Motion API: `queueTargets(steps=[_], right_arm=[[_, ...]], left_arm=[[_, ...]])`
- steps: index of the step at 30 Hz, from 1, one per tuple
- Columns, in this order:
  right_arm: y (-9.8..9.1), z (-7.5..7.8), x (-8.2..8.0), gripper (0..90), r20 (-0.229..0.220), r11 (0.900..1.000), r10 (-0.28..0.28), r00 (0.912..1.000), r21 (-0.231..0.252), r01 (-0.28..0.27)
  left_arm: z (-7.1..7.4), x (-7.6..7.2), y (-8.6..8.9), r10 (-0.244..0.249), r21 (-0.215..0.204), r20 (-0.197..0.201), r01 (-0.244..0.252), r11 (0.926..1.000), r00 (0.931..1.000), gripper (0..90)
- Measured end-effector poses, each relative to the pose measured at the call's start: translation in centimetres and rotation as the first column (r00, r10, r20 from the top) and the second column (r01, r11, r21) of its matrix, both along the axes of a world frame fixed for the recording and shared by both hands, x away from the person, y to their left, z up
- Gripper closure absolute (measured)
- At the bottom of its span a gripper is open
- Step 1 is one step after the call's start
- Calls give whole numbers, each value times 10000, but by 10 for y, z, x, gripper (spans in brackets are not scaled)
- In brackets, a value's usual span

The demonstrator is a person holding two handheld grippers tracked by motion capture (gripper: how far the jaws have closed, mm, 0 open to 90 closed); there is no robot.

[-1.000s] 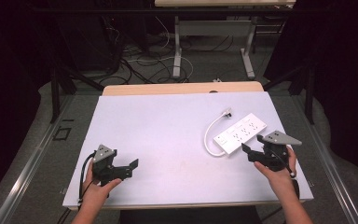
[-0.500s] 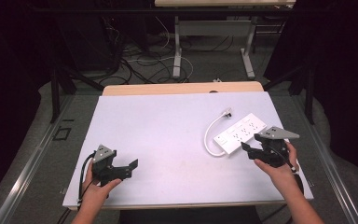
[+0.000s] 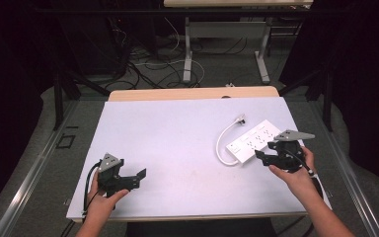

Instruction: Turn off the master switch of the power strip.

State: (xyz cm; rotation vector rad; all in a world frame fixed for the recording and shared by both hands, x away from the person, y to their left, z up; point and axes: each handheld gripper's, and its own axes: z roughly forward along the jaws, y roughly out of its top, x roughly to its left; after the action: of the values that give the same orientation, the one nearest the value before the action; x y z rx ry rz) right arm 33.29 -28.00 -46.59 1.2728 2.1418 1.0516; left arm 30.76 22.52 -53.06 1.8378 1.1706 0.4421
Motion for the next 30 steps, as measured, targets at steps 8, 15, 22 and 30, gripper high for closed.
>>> queueTargets(steps=[8,15,22,30], right_arm=[[6,-1,7,513,-301,9974,286,9991,-651,-305],[14,-3,12,593,-651,9944,541,9964,-867,-597],[18,-4,19,699,-1050,9937,604,9926,-881,-698],[19,-9,29,782,-1361,9908,766,9877,-1001,-906]], left_arm=[[0,0,1,-38,10,-87,38,10000,10000,36],[0,0,2,-10,6,-51,10,10000,10000,39],[0,0,2,-33,46,-81,33,10000,10000,44],[0,0,2,-31,38,-93,31,10000,10000,47]])
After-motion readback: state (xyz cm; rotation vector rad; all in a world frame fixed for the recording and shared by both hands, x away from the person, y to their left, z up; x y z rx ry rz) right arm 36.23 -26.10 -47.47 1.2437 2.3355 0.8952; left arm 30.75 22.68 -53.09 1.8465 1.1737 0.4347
